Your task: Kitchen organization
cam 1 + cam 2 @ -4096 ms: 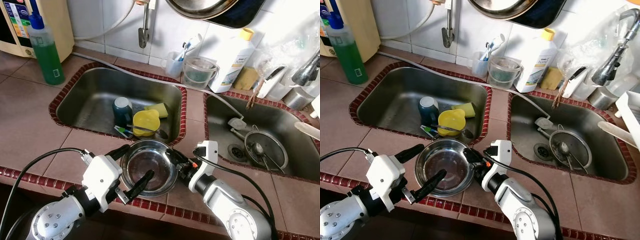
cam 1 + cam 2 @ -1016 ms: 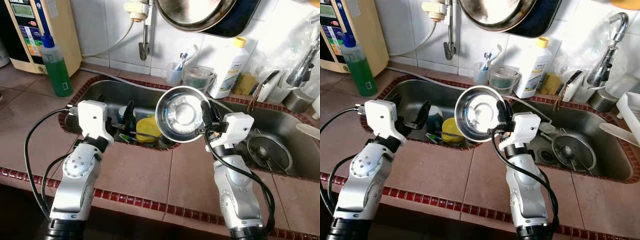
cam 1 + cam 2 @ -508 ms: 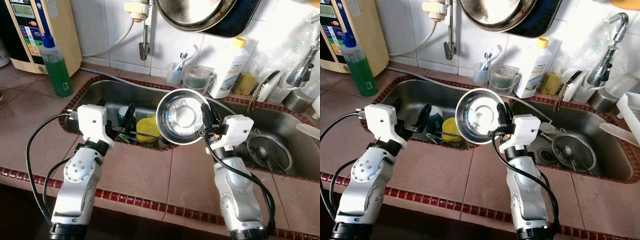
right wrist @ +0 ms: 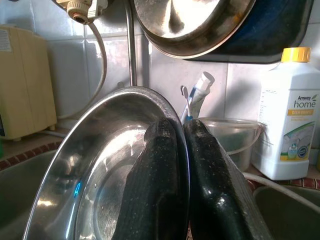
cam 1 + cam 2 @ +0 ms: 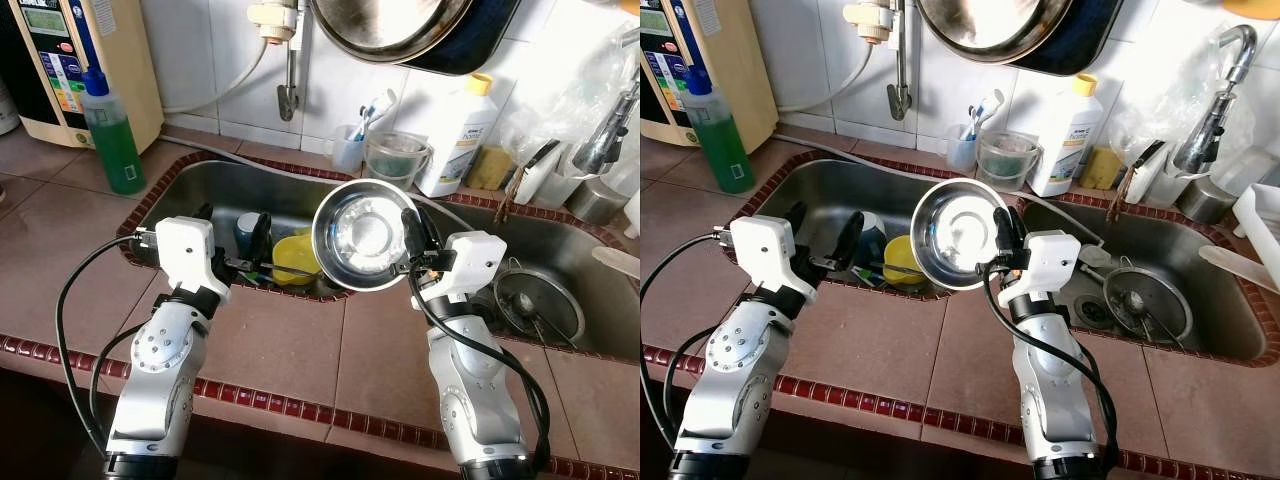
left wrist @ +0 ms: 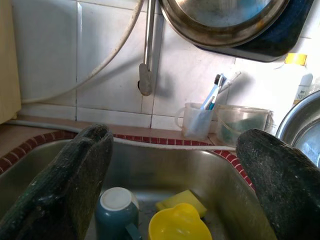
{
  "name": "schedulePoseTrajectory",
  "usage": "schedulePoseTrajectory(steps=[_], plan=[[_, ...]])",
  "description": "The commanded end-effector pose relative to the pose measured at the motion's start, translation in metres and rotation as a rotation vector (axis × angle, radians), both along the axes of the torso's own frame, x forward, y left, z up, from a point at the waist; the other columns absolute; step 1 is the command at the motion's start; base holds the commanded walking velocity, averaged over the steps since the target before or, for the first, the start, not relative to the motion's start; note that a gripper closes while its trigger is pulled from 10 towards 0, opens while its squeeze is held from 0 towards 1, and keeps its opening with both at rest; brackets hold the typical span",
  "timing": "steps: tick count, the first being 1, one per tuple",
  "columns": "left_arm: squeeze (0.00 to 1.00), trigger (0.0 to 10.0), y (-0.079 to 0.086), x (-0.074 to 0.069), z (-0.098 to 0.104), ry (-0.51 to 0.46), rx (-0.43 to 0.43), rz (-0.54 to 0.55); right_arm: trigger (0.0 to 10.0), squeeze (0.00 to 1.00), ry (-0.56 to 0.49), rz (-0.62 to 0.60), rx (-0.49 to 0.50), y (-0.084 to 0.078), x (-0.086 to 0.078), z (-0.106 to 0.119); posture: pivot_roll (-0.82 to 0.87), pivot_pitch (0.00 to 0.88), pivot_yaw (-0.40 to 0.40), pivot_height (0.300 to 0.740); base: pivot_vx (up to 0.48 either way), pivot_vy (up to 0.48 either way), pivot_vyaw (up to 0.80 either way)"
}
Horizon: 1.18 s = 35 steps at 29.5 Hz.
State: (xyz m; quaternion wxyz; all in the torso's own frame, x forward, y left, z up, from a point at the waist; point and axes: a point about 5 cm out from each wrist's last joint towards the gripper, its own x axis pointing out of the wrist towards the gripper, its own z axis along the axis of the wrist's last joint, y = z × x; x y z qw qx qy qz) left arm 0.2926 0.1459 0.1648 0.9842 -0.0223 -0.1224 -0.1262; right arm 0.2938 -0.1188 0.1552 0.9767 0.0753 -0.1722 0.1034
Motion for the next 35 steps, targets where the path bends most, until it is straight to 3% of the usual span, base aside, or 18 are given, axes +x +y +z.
schedulePoseTrajectory(steps=[1, 18, 35], plan=[[0.00, 10.0, -0.003, 0.000, 0.001, -0.002, 0.006, -0.020, 10.0, 0.00, -0.010, -0.018, -0.001, -0.003, -0.001, 0.001, -0.14, 0.000, -0.066, 0.740, 0.000, 0.000, 0.00], [0.00, 10.0, -0.006, -0.004, 0.004, 0.004, 0.036, -0.092, 10.0, 0.00, -0.005, -0.027, -0.035, -0.016, 0.007, 0.000, -0.14, 0.000, -0.052, 0.740, 0.000, 0.000, 0.00], [0.00, 10.0, -0.015, -0.028, 0.008, 0.038, 0.073, -0.260, 10.0, 0.00, -0.010, -0.050, -0.068, -0.029, 0.020, 0.002, -0.12, 0.079, -0.042, 0.740, 0.000, 0.000, 0.00]])
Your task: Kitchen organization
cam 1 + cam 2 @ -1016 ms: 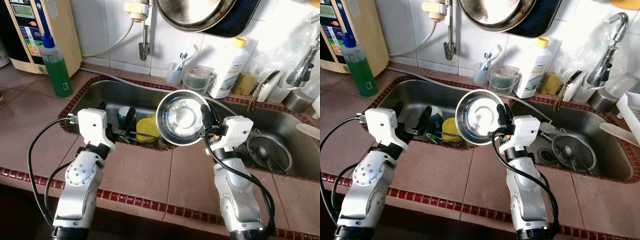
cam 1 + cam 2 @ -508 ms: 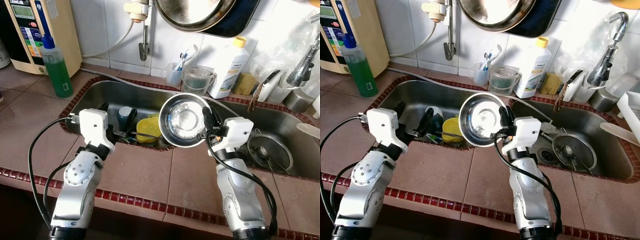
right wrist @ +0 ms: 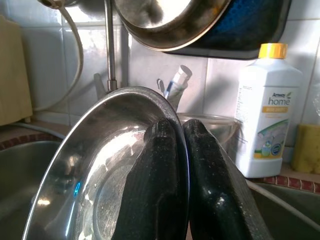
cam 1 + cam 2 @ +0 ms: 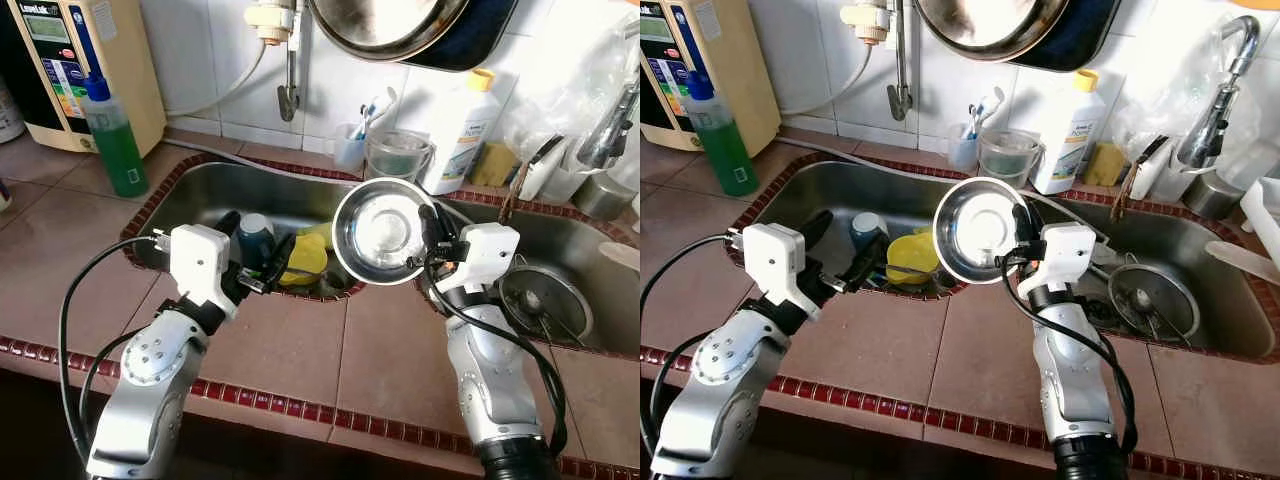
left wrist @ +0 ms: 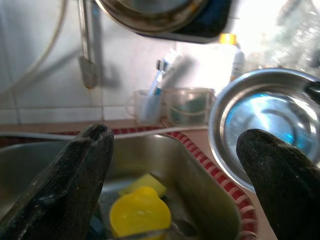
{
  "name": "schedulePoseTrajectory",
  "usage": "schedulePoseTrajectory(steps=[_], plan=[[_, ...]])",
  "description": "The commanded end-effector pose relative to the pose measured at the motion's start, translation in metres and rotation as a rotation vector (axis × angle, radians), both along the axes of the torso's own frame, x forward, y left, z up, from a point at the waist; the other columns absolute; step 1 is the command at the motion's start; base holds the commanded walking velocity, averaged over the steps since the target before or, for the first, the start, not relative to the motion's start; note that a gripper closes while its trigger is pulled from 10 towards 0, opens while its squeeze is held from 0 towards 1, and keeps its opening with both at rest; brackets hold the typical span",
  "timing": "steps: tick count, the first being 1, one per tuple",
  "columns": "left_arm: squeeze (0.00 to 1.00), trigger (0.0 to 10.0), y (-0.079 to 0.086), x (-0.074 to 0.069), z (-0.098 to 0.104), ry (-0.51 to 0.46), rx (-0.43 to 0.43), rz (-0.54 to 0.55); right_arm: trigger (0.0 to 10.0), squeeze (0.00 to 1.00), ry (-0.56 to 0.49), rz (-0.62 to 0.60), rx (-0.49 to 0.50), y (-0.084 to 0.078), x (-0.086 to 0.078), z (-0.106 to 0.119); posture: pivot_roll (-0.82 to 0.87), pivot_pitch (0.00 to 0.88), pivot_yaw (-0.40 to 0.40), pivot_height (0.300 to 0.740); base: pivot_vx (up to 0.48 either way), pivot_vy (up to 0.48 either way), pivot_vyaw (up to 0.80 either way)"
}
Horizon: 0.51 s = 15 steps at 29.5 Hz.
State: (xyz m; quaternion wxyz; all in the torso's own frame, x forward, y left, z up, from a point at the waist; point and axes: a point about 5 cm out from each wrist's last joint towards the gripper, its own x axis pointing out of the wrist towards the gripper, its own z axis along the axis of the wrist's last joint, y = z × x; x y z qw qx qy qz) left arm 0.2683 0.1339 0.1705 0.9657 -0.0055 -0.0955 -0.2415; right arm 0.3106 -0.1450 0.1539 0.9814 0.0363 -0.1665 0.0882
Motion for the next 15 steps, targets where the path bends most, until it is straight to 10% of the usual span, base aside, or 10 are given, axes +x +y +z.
schedulePoseTrajectory(steps=[1, 15], plan=[[0.00, 10.0, -0.003, -0.006, 0.003, 0.004, 0.009, -0.038, 10.0, 0.00, -0.017, -0.005, 0.002, -0.003, 0.004, 0.004, -0.12, 0.093, -0.041, 0.740, 0.000, 0.000, 0.00], [0.00, 10.0, -0.007, -0.027, 0.002, 0.063, 0.040, -0.090, 10.0, 0.00, -0.020, 0.029, -0.004, -0.004, 0.020, 0.012, -0.10, 0.175, -0.033, 0.740, 0.000, 0.000, 0.00]])
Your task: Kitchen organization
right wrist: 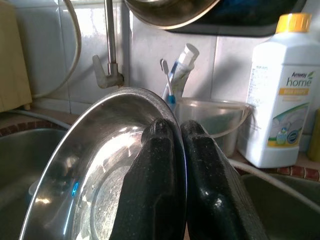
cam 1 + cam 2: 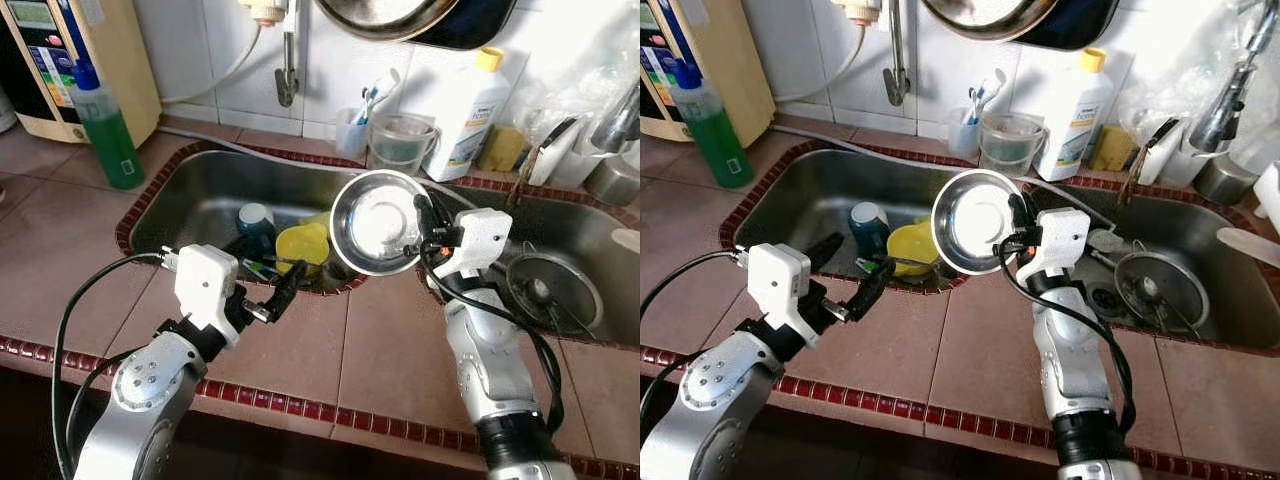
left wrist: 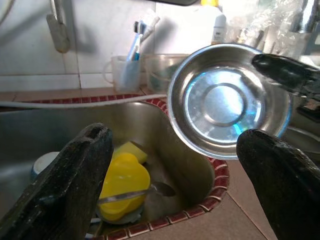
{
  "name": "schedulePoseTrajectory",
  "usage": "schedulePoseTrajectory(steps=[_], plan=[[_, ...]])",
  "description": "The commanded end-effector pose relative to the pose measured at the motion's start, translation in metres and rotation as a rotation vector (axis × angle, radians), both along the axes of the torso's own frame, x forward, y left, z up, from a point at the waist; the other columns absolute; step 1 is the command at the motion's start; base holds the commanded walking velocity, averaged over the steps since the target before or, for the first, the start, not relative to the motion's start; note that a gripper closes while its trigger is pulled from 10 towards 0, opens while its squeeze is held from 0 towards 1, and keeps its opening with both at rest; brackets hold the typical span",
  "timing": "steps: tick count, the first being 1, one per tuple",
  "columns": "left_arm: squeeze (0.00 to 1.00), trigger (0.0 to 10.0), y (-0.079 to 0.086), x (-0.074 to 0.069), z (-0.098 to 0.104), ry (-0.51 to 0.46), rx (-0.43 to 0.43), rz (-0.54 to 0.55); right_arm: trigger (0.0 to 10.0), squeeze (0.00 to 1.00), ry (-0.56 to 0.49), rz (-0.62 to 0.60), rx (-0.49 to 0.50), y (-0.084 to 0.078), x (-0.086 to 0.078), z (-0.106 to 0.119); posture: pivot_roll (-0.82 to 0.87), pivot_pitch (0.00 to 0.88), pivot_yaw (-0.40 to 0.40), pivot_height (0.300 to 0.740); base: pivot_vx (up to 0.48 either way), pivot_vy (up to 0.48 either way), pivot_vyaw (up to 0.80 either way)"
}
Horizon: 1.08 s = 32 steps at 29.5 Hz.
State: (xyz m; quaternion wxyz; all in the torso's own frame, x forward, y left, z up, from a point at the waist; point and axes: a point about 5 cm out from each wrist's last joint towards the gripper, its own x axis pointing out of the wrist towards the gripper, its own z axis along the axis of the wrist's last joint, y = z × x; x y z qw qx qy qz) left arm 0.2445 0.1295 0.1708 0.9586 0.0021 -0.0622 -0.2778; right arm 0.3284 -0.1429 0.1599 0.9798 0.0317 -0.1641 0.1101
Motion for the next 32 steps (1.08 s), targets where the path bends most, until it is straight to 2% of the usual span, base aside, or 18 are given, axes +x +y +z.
schedulePoseTrajectory(steps=[1, 13, 21, 24, 32], plan=[[0.00, 10.0, -0.003, -0.005, 0.003, 0.005, 0.003, -0.021, 10.0, 0.00, -0.022, -0.010, 0.014, -0.006, 0.005, 0.007, -0.10, 0.182, -0.033, 0.740, 0.000, 0.000, 0.00], [0.00, 10.0, -0.007, -0.012, 0.013, 0.013, 0.016, -0.058, 10.0, 0.00, -0.015, 0.064, 0.011, 0.004, 0.025, 0.017, -0.07, 0.243, -0.029, 0.740, 0.000, 0.000, 0.00], [0.00, 10.0, -0.010, -0.018, 0.021, 0.016, 0.006, -0.072, 10.0, 0.00, 0.032, 0.114, 0.011, 0.008, 0.037, 0.014, -0.06, 0.282, -0.031, 0.740, 0.000, 0.000, 0.00], [0.00, 10.0, -0.013, -0.023, 0.023, 0.020, 0.007, -0.082, 10.0, 0.00, 0.055, 0.152, 0.002, 0.014, 0.045, 0.015, -0.05, 0.299, -0.036, 0.740, 0.000, 0.000, 0.00], [0.00, 10.0, -0.016, -0.026, 0.025, 0.032, 0.002, -0.087, 10.0, 0.00, 0.061, 0.207, -0.001, 0.024, 0.052, 0.021, -0.05, 0.313, -0.044, 0.740, 0.000, 0.000, 0.00]])
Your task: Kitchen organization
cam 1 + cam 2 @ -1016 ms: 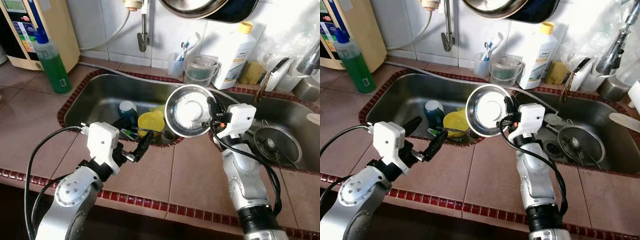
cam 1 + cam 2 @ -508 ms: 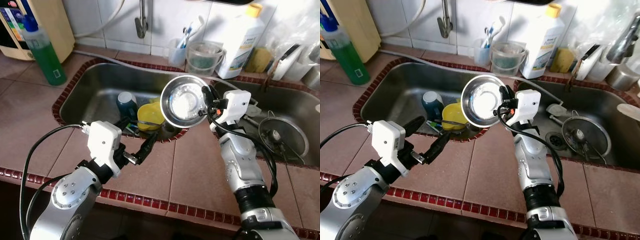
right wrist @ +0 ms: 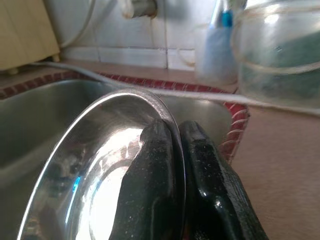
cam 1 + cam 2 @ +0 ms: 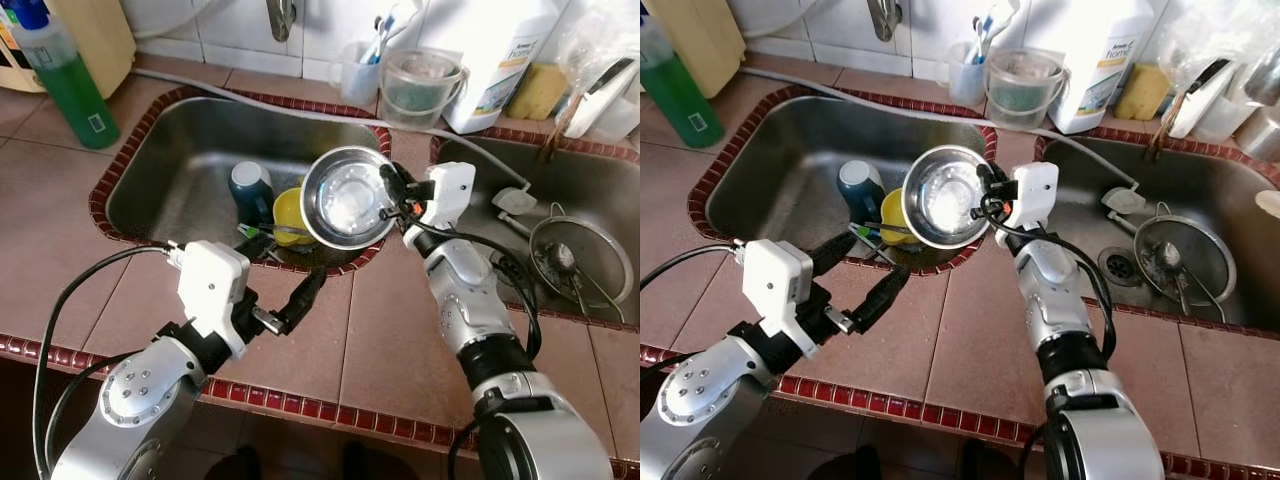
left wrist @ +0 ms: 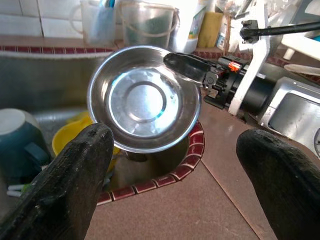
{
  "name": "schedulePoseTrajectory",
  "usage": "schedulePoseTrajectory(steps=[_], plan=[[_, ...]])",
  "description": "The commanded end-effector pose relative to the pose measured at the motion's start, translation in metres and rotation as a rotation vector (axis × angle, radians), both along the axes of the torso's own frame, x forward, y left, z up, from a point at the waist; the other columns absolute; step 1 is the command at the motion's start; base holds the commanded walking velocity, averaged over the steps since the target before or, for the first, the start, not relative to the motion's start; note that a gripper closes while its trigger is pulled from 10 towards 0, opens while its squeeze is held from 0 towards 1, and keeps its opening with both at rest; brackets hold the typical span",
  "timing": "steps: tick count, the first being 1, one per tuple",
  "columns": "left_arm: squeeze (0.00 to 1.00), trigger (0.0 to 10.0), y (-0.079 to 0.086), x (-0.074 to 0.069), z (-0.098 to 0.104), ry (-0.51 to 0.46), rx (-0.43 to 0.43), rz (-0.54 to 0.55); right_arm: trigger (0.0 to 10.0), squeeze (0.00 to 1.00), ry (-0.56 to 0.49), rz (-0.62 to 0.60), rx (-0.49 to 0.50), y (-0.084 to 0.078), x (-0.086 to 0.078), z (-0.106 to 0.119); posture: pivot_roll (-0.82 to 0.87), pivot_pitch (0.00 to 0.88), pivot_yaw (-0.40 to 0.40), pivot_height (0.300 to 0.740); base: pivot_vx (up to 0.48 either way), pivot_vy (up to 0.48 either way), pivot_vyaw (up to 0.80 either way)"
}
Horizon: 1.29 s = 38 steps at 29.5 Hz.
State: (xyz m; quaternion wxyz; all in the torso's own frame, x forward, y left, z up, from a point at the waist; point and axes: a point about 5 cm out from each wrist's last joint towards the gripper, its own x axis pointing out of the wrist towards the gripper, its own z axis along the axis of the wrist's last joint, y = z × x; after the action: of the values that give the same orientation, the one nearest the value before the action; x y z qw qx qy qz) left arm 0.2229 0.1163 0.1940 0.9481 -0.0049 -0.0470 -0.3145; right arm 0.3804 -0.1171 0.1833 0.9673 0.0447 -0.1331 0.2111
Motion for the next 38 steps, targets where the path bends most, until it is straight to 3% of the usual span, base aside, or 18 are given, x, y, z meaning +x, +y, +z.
schedulePoseTrajectory(steps=[1, 13, 21, 37, 38], plan=[[0.00, 10.0, -0.003, -0.005, 0.002, 0.003, 0.001, -0.011, 10.0, 0.00, 0.010, 0.017, 0.012, 0.001, 0.002, -0.001, -0.05, 0.315, -0.045, 0.740, 0.000, 0.000, 0.00], [0.00, 10.0, -0.007, -0.010, 0.003, 0.023, -0.006, -0.014, 10.0, 0.00, 0.004, 0.187, 0.096, 0.032, 0.008, 0.015, -0.05, 0.328, -0.055, 0.740, 0.000, 0.000, 0.00], [0.00, 10.0, -0.008, -0.010, 0.004, 0.025, -0.010, -0.011, 10.0, 0.00, 0.027, 0.278, 0.083, 0.051, 0.005, 0.012, -0.04, 0.334, -0.057, 0.740, 0.000, 0.000, 0.00], [0.00, 10.0, -0.009, -0.011, 0.007, 0.024, -0.016, -0.010, 10.0, 0.00, 0.103, 0.385, 0.042, 0.058, 0.004, 0.005, -0.05, 0.339, -0.063, 0.740, 0.000, 0.000, 0.00], [0.00, 10.0, -0.009, -0.012, 0.007, 0.025, -0.017, -0.010, 10.0, 0.15, 0.104, 0.385, 0.041, 0.058, 0.004, 0.005, -0.05, 0.339, -0.063, 0.740, 0.000, 0.000, 0.00]])
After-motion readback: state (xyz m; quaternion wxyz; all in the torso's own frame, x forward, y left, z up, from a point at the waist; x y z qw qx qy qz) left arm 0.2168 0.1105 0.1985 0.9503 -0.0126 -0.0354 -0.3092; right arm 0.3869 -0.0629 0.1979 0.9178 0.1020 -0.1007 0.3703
